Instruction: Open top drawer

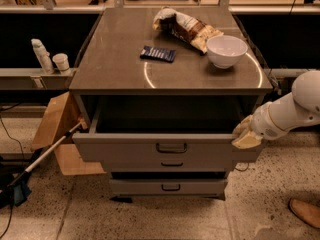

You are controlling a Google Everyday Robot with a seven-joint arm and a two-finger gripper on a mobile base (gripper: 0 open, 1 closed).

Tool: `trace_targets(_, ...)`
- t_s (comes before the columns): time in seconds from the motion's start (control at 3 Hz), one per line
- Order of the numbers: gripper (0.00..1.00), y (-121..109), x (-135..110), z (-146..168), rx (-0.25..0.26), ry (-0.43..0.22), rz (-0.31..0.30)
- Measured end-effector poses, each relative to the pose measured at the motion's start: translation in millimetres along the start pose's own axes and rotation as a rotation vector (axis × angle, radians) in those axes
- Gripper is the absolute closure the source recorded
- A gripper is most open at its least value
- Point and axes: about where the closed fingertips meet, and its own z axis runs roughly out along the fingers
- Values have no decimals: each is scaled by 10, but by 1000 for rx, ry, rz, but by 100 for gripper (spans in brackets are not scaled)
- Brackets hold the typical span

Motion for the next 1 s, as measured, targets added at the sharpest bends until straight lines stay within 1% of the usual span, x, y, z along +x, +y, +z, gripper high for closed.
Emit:
trace_targets(0.33,81,108,-5,-43,28,7,11)
trace_targets(0.67,58,109,-1,-38,28,7,11)
trace_targets(1.0,34,151,-39,-91,51,13,16)
